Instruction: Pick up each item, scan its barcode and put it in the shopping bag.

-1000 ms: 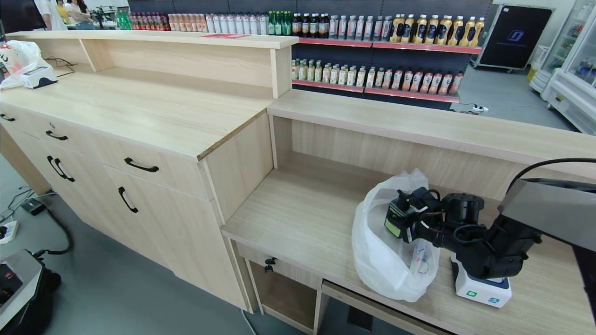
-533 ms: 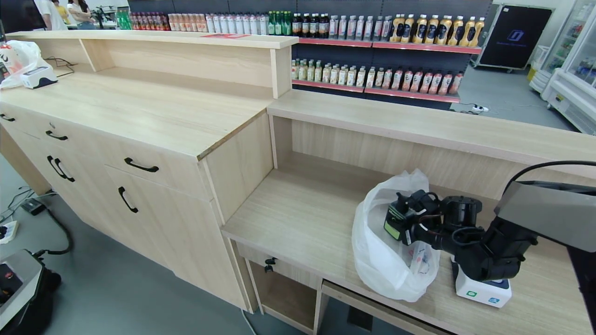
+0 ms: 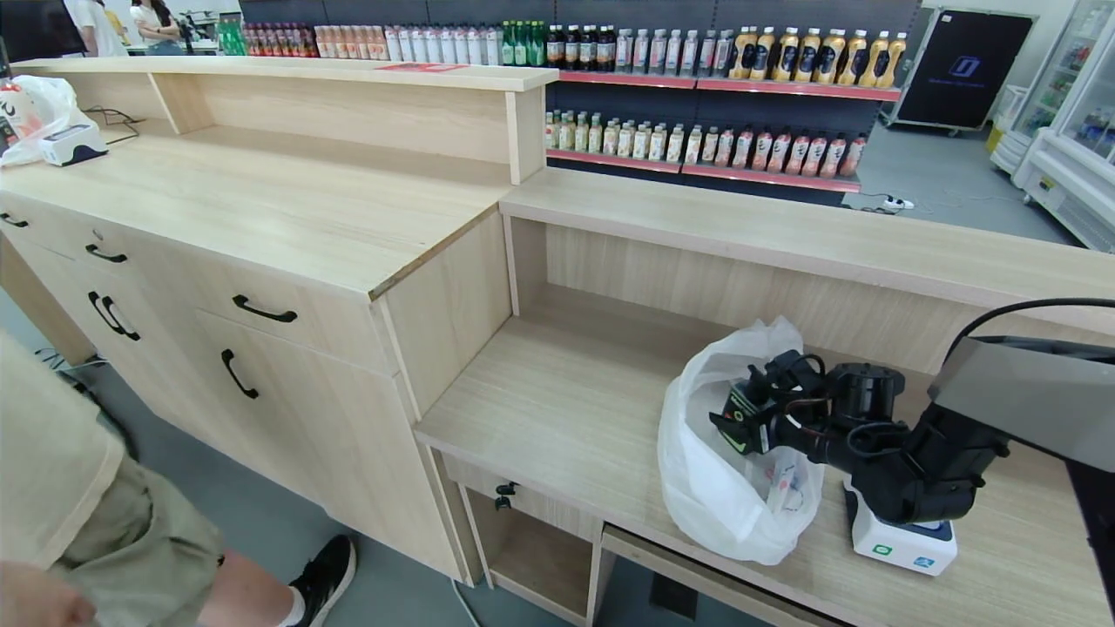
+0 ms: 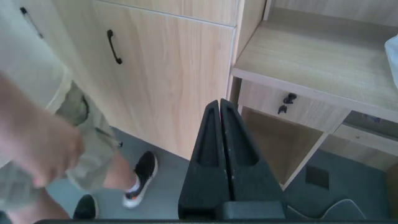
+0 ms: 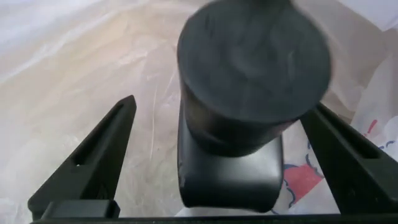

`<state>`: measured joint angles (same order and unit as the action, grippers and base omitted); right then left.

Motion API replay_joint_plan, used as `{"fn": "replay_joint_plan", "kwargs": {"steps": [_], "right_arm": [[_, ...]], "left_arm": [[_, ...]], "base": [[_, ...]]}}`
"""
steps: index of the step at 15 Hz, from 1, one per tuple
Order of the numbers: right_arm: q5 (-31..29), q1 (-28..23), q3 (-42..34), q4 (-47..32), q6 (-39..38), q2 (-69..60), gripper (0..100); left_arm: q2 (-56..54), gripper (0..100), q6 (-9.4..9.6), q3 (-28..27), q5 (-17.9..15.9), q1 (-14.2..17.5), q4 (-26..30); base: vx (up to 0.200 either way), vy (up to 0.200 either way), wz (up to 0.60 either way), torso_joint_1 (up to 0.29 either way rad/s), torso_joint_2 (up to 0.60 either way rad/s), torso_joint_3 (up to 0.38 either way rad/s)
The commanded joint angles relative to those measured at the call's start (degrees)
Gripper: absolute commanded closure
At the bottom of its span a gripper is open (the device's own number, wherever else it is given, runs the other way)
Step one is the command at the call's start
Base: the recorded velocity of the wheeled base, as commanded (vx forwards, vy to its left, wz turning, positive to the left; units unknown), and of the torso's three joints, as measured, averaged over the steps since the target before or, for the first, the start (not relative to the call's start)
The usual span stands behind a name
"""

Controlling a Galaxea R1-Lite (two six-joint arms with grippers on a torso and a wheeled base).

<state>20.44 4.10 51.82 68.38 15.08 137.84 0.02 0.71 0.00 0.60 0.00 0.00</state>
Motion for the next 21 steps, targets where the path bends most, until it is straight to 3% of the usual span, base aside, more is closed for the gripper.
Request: {"fn": "replay_joint_plan", "kwargs": {"steps": [1, 7, 10, 11, 12, 15, 17, 18, 21], "right_arm": [[0.0, 0.0, -0.1, -0.7, -0.8, -4.3, 0], [-0.4, -2.5, -8.2, -7.3, -2.1, -23.4, 0], [-1.5, -7.5, -18.5, -11.7, -1.3, -40.0, 0], [-1.7, -11.8, -25.5, -11.9, 0.7, -48.4, 0], [-1.7, -14.9, -27.5, -12.1, 3.5, -51.4, 0], [-1.8, -24.1, -27.6, -19.0, 5.0, -58.8, 0], [-7.8, -31.3, -27.7, -20.4, 7.2, -61.2, 0], [-8.2, -32.1, -27.7, -20.4, 6.2, -61.5, 0], [-17.5, -35.5, -27.8, -23.3, 2.8, -61.8, 0]], "left_arm": [[0.0, 100, 0.00, 0.0, 0.0, 0.0, 0.0], [0.0, 100, 0.00, 0.0, 0.0, 0.0, 0.0], [0.0, 100, 0.00, 0.0, 0.0, 0.0, 0.0], [0.0, 100, 0.00, 0.0, 0.0, 0.0, 0.0], [0.0, 100, 0.00, 0.0, 0.0, 0.0, 0.0], [0.0, 100, 0.00, 0.0, 0.0, 0.0, 0.0], [0.0, 100, 0.08, 0.0, 0.0, 0.0, 0.0], [0.0, 100, 0.00, 0.0, 0.0, 0.0, 0.0], [0.0, 100, 0.00, 0.0, 0.0, 0.0, 0.0]], "base": [[0.000, 0.000, 0.00, 0.000, 0.00, 0.000], [0.000, 0.000, 0.00, 0.000, 0.00, 0.000], [0.000, 0.000, 0.00, 0.000, 0.00, 0.000], [0.000, 0.000, 0.00, 0.000, 0.00, 0.000], [0.000, 0.000, 0.00, 0.000, 0.00, 0.000], [0.000, 0.000, 0.00, 0.000, 0.00, 0.000], [0.000, 0.000, -0.30, 0.001, 0.00, 0.001], [0.000, 0.000, -0.60, 0.002, 0.00, 0.002], [0.000, 0.000, -0.60, 0.001, 0.00, 0.004]]}}
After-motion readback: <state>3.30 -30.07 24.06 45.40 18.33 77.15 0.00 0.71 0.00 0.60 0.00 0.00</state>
